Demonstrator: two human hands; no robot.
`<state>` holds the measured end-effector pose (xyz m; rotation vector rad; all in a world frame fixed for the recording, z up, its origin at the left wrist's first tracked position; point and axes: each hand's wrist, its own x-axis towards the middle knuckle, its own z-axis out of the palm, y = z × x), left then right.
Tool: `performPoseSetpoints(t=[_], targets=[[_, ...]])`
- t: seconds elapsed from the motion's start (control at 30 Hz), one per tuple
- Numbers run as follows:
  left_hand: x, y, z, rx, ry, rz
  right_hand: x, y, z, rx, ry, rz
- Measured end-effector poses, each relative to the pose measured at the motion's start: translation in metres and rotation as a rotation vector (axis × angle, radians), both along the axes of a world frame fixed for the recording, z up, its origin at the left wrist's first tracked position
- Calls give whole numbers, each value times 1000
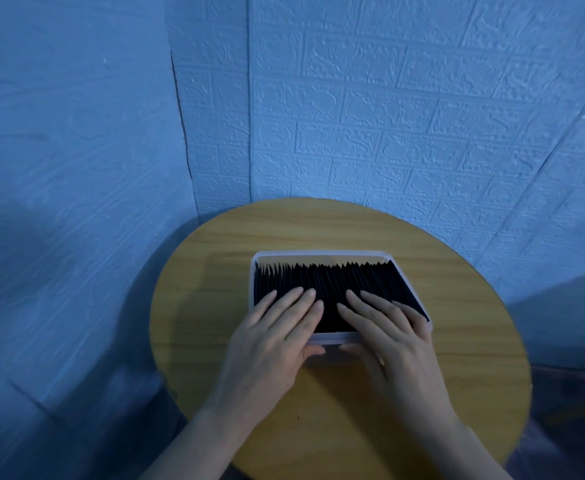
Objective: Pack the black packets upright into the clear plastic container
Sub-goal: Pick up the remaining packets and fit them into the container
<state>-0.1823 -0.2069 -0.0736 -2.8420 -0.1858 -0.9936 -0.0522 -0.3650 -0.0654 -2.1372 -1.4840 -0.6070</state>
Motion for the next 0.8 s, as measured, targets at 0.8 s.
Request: performPoseSetpoints(t=[0.8], targets=[[52,36,2,-31,86,102,48,23,-1,-159,-79,-238]])
